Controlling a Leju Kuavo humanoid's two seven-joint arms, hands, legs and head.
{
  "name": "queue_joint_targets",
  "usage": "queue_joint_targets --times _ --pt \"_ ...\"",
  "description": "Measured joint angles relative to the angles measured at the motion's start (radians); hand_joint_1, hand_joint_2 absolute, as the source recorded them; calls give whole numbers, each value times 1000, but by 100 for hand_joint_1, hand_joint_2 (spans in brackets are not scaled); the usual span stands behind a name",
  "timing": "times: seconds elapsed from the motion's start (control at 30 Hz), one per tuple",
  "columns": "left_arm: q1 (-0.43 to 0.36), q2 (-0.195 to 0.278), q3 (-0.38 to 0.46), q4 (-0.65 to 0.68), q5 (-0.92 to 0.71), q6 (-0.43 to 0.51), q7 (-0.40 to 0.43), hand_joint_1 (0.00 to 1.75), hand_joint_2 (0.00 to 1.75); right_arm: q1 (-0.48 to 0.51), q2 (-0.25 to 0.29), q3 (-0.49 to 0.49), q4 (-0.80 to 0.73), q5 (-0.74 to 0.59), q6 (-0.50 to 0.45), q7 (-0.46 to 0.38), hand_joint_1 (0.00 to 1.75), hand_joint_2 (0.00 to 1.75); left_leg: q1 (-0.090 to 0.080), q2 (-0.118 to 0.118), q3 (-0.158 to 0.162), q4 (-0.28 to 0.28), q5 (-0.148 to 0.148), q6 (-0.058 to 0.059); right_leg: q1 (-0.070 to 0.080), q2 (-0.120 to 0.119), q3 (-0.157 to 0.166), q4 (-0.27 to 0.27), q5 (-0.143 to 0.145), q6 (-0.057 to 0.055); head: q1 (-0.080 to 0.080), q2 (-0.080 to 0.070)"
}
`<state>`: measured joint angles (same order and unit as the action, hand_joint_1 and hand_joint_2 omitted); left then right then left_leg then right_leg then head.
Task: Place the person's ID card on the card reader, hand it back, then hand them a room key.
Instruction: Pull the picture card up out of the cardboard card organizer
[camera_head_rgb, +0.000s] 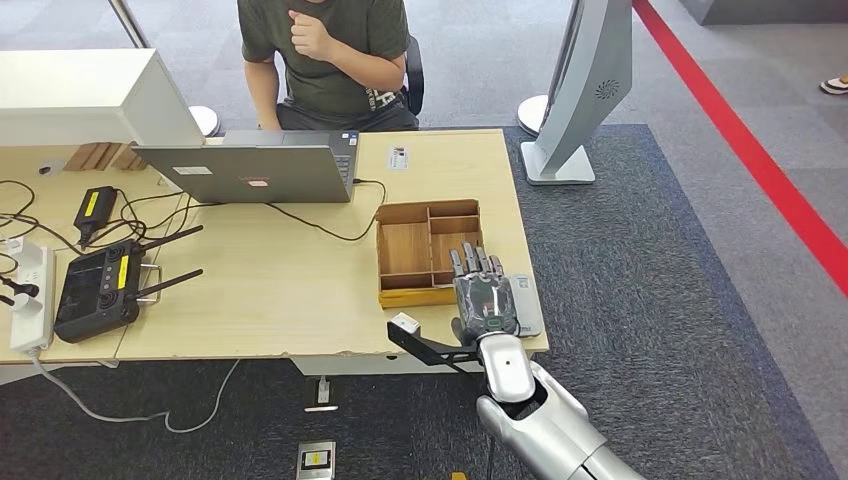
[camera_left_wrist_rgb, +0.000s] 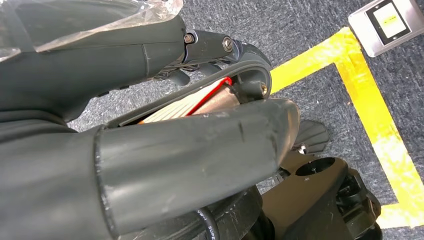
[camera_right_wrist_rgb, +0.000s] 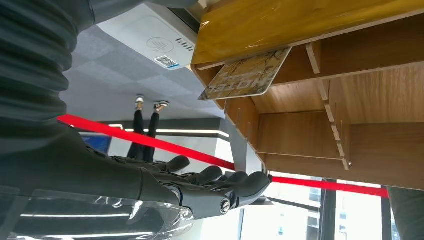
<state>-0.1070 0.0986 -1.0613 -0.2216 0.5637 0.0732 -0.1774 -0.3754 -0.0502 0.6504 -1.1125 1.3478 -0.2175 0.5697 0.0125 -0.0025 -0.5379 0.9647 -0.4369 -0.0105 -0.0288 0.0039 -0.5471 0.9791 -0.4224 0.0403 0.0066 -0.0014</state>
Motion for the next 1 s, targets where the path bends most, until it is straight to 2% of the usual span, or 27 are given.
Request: queue_joint_targets --times 1.0 --pt "-1 -1 -16 0 10 -9 10 0 0 -11 28 1 45 10 37 2 0 175 0 0 0 0 0 0 0 0 0 0 0 0 0 0"
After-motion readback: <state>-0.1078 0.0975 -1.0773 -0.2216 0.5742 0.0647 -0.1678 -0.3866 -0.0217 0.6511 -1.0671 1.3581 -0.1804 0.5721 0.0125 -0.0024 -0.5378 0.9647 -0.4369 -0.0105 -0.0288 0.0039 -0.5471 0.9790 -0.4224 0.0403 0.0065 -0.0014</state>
